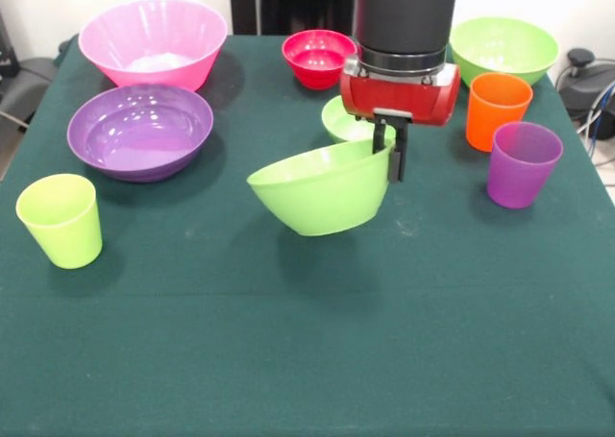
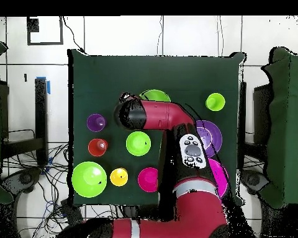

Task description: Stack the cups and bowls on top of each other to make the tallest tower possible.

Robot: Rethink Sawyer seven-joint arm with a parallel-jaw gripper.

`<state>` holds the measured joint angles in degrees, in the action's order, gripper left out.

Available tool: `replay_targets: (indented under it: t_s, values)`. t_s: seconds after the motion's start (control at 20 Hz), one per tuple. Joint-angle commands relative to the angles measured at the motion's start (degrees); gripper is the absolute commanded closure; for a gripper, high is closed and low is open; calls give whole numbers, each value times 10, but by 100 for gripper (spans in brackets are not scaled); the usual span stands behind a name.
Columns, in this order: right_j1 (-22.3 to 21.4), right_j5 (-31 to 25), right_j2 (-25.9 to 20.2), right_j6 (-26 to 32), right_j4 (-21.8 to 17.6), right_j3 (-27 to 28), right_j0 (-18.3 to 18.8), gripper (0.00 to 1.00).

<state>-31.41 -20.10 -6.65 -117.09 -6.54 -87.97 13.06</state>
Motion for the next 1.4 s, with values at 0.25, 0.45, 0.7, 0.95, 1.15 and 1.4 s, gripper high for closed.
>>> replay_targets:
  t_s: [0.25, 0.45, 0.7, 0.95, 1.15, 1.4]
  values:
    - [11, -37, -49, 11, -20, 35, -13, 100]
    - [12, -39, -48, 11, -20, 39, -15, 100]
    - [15, -37, -47, 13, -22, 43, -16, 100]
    - [27, -34, -51, 19, -24, 60, -13, 100]
    - [50, -37, -65, 39, -28, 90, -5, 100]
    - [52, -32, -67, 41, -32, 93, -6, 100]
